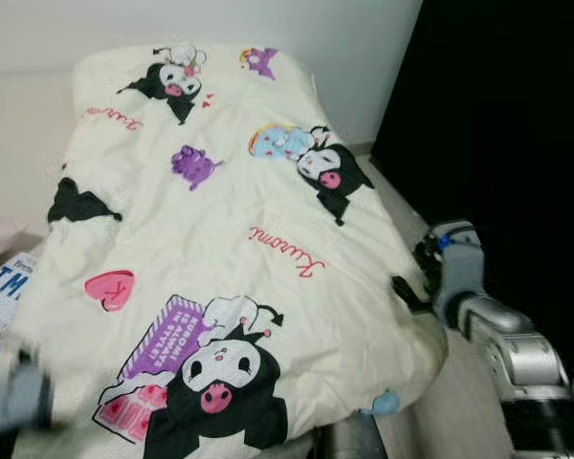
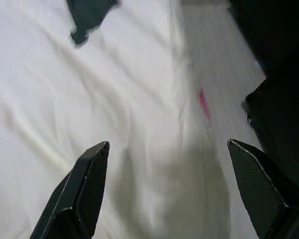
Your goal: Clean up the room
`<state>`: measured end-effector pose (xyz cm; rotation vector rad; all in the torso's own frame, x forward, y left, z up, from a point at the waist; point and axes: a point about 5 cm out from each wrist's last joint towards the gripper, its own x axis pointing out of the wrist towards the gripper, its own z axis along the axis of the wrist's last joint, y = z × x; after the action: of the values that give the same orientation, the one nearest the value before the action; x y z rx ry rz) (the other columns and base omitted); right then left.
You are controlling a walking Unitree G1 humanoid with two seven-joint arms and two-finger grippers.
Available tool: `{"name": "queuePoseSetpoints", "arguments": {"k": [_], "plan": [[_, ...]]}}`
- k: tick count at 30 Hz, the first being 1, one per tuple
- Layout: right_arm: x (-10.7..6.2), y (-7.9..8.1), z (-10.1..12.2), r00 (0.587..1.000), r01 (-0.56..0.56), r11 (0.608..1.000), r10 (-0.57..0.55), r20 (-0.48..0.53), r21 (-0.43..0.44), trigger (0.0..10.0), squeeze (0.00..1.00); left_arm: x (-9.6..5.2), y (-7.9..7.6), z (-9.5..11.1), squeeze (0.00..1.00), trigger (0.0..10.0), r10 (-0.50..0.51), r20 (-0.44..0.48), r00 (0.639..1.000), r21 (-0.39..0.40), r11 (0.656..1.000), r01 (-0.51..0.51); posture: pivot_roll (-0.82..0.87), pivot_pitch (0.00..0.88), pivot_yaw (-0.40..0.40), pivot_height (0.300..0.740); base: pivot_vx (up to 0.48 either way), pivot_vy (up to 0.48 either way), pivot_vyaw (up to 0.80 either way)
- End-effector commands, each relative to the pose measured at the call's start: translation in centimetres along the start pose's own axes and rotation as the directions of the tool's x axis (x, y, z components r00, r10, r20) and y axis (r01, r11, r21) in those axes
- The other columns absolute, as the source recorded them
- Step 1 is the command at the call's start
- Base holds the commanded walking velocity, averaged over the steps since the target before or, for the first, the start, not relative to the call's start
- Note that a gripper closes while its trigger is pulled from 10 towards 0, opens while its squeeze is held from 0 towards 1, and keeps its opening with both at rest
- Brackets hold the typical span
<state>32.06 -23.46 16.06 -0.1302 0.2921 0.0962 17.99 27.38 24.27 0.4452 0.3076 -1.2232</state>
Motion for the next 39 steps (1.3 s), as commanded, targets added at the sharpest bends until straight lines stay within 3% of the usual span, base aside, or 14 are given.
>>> {"name": "queuePoseSetpoints", "arguments": {"k": [1,3,5,9,10,11,13,16,17,18,19,20,22,39], "plan": [[-0.3,-0.7,-0.4,1.000,0.025,0.999,-0.025,0.005,0.025,10.0,0.00,0.2,-0.2,-0.2,1.00,10.0,0.005,0.080,0.997,-0.059,0.998,0.000,-0.11,0.202,-0.064,0.521,0.000,0.000,0.00],[-0.3,-0.8,0.2,0.998,0.027,0.998,-0.030,0.051,0.049,10.0,0.00,0.0,1.2,1.1,1.00,10.0,0.097,0.197,0.975,-0.038,0.995,-0.092,-0.11,0.199,-0.063,0.526,0.000,0.000,0.00],[-0.4,-0.8,1.1,0.993,0.021,0.997,-0.029,0.118,0.074,10.0,0.00,0.4,3.9,1.7,1.00,10.0,0.335,0.414,0.846,-0.127,0.942,-0.311,-0.12,0.194,-0.060,0.536,0.000,0.000,0.00],[-0.3,-0.6,1.4,0.990,0.017,0.997,-0.028,0.137,0.080,10.0,0.00,1.0,4.9,1.2,1.00,10.0,0.428,0.457,0.779,-0.201,0.903,-0.379,-0.12,0.190,-0.060,0.541,0.000,0.000,0.00],[-0.3,-0.5,1.9,0.985,0.018,0.995,-0.034,0.170,0.094,10.0,0.00,3.5,7.0,-2.0,0.00,10.0,0.688,0.385,0.615,-0.416,0.724,-0.550,-0.13,0.180,-0.063,0.551,0.000,0.000,0.00],[-0.3,-0.4,2.1,0.982,0.018,0.995,-0.037,0.188,0.102,10.0,0.00,4.9,7.7,-3.7,0.00,10.0,0.776,0.314,0.546,-0.505,0.624,-0.596,-0.13,0.176,-0.060,0.556,0.000,0.000,0.00],[-0.3,-0.4,2.1,0.982,0.018,0.995,-0.037,0.188,0.102,10.0,0.00,4.9,7.7,-3.7,0.00,10.0,0.776,0.314,0.546,-0.505,0.624,-0.596,-0.13,0.176,-0.060,0.556,0.000,0.000,0.00],[0.2,0.3,2.3,0.975,0.001,0.991,-0.031,0.220,0.135,10.0,0.00,6.5,8.7,-7.8,0.00,10.0,0.933,0.068,0.353,-0.690,0.300,-0.659,-0.14,0.166,-0.063,0.571,0.000,0.000,0.00],[0.2,0.3,2.3,0.975,0.001,0.991,-0.031,0.220,0.135,10.0,0.00,6.5,8.7,-7.8,0.00,10.0,0.933,0.068,0.353,-0.690,0.300,-0.659,-0.14,0.166,-0.063,0.571,0.000,0.000,0.00],[0.4,0.6,2.3,0.974,-0.008,0.990,-0.025,0.227,0.144,10.0,0.00,6.9,8.8,-9.1,0.00,10.0,0.948,-0.023,0.317,-0.730,0.201,-0.654,-0.13,0.166,-0.063,0.576,0.000,0.000,0.00],[0.4,0.6,2.3,0.974,-0.008,0.990,-0.025,0.227,0.144,10.0,0.00,6.9,8.8,-9.1,0.00,10.0,0.948,-0.023,0.317,-0.730,0.201,-0.654,-0.13,0.166,-0.063,0.576,0.000,0.000,0.00],[0.7,1.1,2.2,0.973,-0.018,0.989,-0.016,0.228,0.148,10.0,0.00,7.2,8.8,-10.4,0.00,10.0,0.957,-0.102,0.273,-0.757,0.103,-0.646,-0.13,0.160,-0.067,0.581,0.000,0.000,0.00],[1.0,1.5,2.2,0.973,-0.033,0.988,-0.003,0.232,0.154,10.0,0.00,7.8,8.6,-11.4,0.00,10.0,0.947,-0.176,0.270,-0.755,0.046,-0.654,-0.12,0.157,-0.067,0.586,-0.225,0.000,0.00],[1.2,1.9,0.9,0.971,-0.079,0.983,0.037,0.237,0.168,10.0,0.00,10.6,6.4,-15.8,0.00,10.0,0.910,-0.343,0.234,-0.675,-0.065,-0.735,-0.13,0.144,-0.059,0.631,-0.194,0.000,0.00]]}}
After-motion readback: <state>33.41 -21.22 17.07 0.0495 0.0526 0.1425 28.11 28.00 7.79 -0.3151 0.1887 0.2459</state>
